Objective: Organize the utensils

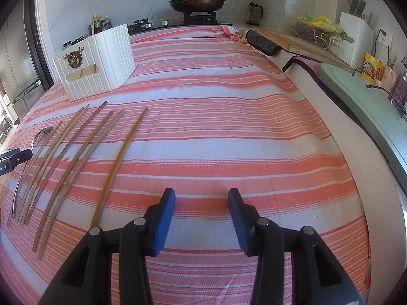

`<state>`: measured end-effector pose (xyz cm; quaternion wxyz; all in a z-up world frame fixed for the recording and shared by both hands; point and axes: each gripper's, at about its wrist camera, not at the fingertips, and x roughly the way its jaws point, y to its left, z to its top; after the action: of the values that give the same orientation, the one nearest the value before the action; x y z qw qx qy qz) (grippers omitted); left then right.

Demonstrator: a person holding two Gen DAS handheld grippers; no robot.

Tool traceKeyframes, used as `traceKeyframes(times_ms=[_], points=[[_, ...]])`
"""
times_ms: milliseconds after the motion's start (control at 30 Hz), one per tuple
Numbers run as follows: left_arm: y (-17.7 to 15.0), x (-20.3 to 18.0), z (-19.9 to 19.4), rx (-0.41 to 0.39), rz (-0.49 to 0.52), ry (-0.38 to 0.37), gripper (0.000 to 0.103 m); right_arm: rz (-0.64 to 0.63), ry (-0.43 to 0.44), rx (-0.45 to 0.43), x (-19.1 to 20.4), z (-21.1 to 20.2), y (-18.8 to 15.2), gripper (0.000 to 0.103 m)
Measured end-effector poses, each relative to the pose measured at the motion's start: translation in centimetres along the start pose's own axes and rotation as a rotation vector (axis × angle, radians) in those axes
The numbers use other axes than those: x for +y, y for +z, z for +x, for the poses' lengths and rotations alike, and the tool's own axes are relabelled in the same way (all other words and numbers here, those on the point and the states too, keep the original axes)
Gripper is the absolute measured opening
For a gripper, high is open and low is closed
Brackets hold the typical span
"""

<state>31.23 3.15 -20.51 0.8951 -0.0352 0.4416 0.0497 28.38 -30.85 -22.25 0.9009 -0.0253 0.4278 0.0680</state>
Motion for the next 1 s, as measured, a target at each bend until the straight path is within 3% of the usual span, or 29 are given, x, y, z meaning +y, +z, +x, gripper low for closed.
traceKeyframes(times_ms=[100, 200, 333, 433, 833, 933, 1000], points=[[-0.2, -0.2, 0.0, 0.014, 0.020, -0.022, 0.029, 0.000, 0.000, 0.000, 0.0, 0.0, 0.0, 0.044], [-0.1, 0.4, -0.3, 0.023, 0.007, -0.059, 0.013, 0.002, 0.002, 0.000, 0.0, 0.0, 0.0, 0.044], [0.2, 2.5, -0.3, 0.048, -0.073, -0.147, 0.008, 0.004, 0.004, -0.001, -0.1, 0.0, 0.0, 0.044], [0.6, 4.3, -0.1, 0.063, -0.144, -0.195, 0.008, 0.004, 0.004, -0.001, -0.1, 0.0, 0.0, 0.044], [0.6, 7.8, 0.0, 0.068, -0.201, -0.154, 0.010, 0.001, 0.001, 0.000, -0.2, 0.0, 0.1, 0.044], [0.2, 7.6, -0.2, 0.069, -0.190, -0.143, 0.019, 0.002, 0.002, 0.000, -0.2, 0.0, 0.1, 0.044], [-0.1, 7.0, -0.5, 0.064, -0.171, -0.138, 0.041, 0.002, 0.002, 0.000, -0.1, 0.0, 0.1, 0.044]])
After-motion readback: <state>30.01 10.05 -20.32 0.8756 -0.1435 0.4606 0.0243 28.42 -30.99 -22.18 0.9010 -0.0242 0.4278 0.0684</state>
